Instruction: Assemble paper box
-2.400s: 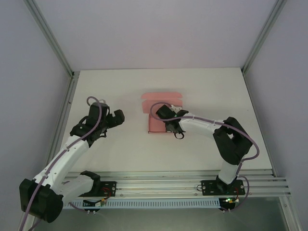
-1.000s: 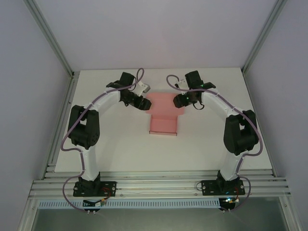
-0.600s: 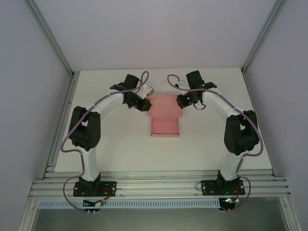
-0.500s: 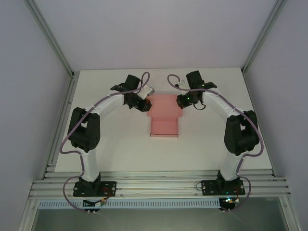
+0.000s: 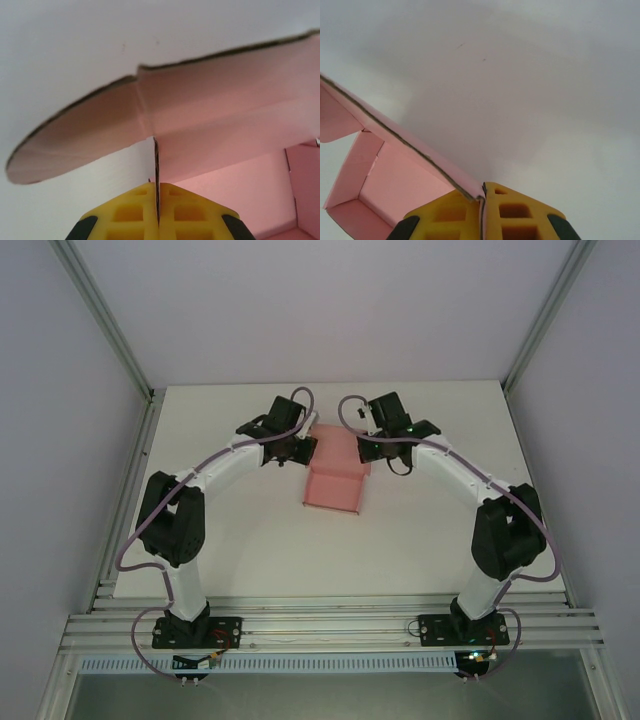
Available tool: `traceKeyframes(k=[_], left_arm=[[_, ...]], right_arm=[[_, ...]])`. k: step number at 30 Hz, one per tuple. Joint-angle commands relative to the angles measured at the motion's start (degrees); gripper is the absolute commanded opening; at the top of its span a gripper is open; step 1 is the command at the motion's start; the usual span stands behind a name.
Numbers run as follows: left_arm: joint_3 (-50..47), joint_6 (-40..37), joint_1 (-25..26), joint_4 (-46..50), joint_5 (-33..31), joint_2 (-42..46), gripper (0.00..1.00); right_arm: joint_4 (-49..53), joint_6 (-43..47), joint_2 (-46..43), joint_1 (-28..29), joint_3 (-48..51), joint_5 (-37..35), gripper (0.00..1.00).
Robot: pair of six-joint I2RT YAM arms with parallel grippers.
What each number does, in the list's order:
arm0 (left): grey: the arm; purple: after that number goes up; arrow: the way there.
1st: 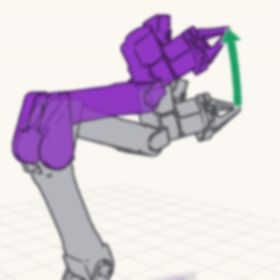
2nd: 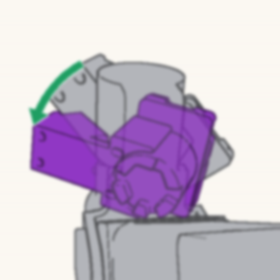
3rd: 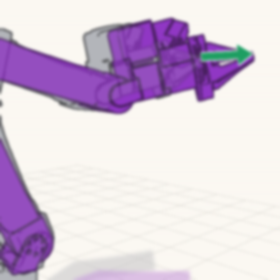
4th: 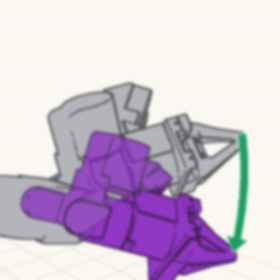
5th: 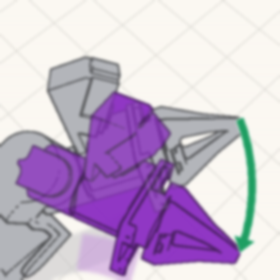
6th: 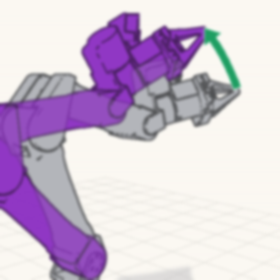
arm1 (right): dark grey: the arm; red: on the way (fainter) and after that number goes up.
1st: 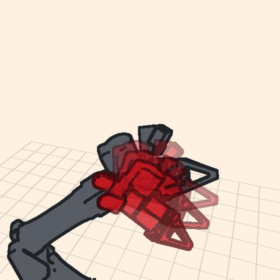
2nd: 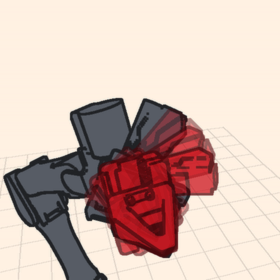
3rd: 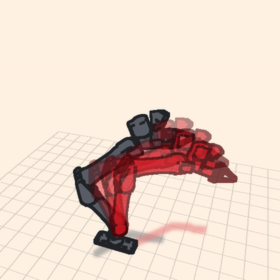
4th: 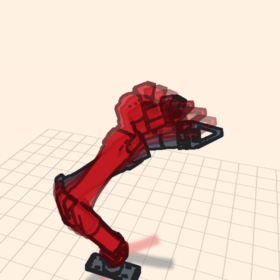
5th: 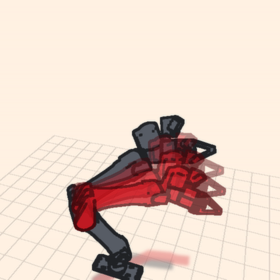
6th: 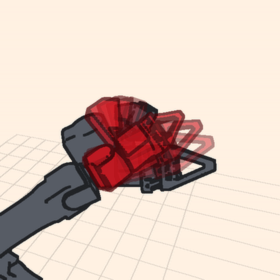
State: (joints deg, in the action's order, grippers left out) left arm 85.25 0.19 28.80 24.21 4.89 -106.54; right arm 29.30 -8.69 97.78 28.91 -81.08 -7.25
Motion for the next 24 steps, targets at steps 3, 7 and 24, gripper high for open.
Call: traceKeyframes(k=[3, 7, 24], left_arm=[[-0.82, 6.64, 2.4, -4.57, -1.22, 2.16, 0.0], [-1.8, 9.41, 3.56, -5.62, -3.37, 2.35, 0.0], [-17.2, 24.71, 8.31, -20.38, -10.99, 9.28, 0.0]], right_arm=[[-4.46, -12.17, -0.86, 1.6, 1.03, -2.68, 0.0], [-5.92, -16.23, -0.59, 3.39, 1.45, -8.56, 0.0], [-28.92, -32.27, 0.66, 19.95, 16.28, -42.89, 0.0]])
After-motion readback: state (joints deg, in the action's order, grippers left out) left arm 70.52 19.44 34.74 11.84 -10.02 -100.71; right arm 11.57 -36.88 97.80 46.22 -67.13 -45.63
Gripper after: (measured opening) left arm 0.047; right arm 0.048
